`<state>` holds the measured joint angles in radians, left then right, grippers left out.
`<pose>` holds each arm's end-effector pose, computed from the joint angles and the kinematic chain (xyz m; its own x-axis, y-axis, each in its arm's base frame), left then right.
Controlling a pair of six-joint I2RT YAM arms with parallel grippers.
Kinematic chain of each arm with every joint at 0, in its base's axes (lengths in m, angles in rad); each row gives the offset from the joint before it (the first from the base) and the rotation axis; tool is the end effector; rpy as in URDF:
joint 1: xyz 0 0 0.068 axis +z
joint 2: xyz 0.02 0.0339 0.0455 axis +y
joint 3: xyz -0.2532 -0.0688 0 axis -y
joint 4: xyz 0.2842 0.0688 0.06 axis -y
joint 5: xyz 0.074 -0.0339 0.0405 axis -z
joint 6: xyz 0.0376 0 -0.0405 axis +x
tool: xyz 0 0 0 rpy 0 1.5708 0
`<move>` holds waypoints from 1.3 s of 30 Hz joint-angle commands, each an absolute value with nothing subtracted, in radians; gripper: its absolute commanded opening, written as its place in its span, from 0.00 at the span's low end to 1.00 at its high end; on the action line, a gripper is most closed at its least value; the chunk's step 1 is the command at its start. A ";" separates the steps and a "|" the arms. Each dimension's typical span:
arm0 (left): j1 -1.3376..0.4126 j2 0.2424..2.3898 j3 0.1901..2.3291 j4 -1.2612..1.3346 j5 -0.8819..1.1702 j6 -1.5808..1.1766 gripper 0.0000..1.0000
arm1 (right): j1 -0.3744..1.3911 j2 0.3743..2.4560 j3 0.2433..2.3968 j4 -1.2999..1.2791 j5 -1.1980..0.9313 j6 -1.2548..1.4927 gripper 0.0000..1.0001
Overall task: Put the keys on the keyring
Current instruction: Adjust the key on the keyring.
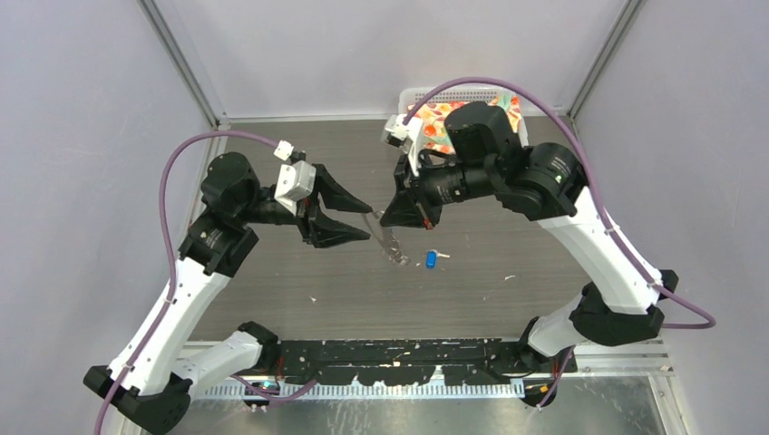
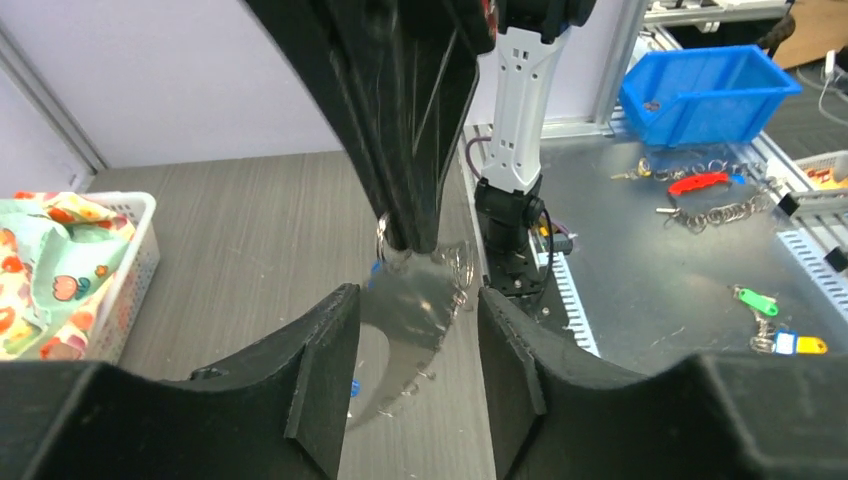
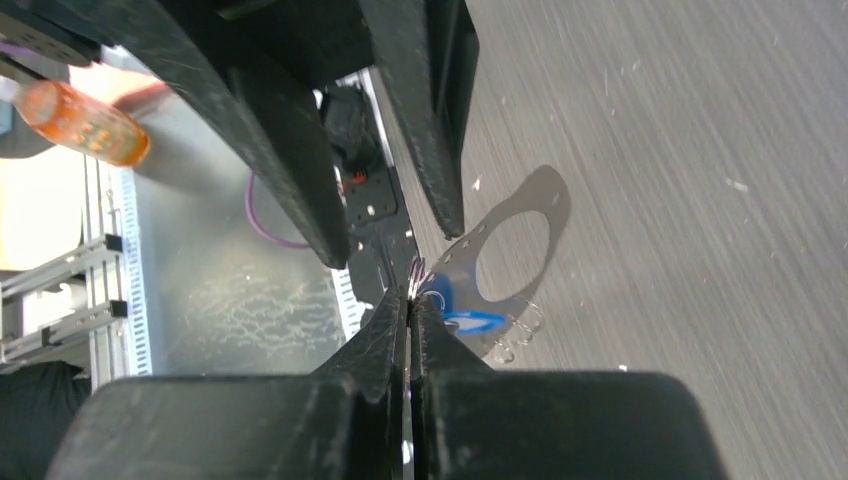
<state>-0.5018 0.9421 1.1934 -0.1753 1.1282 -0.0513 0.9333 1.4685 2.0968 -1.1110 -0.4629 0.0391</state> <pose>0.1777 -0.1362 0.4539 0.0154 -0.0335 -0.9993 0.9981 -0.0597 0.0174 0.1556 0.2383 0.5310 -0.3134 -0.3643 -0.8770 -0.9429 0.2291 0.2417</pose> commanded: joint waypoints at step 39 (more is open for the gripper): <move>-0.518 0.997 1.296 -0.533 1.179 0.343 0.00 | 1.064 1.560 2.140 -1.218 -0.330 -0.050 0.18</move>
<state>-0.5152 1.0035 1.2457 -0.5316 1.1717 0.3065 1.0523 1.6112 2.1723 -1.2884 -0.3271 -0.0505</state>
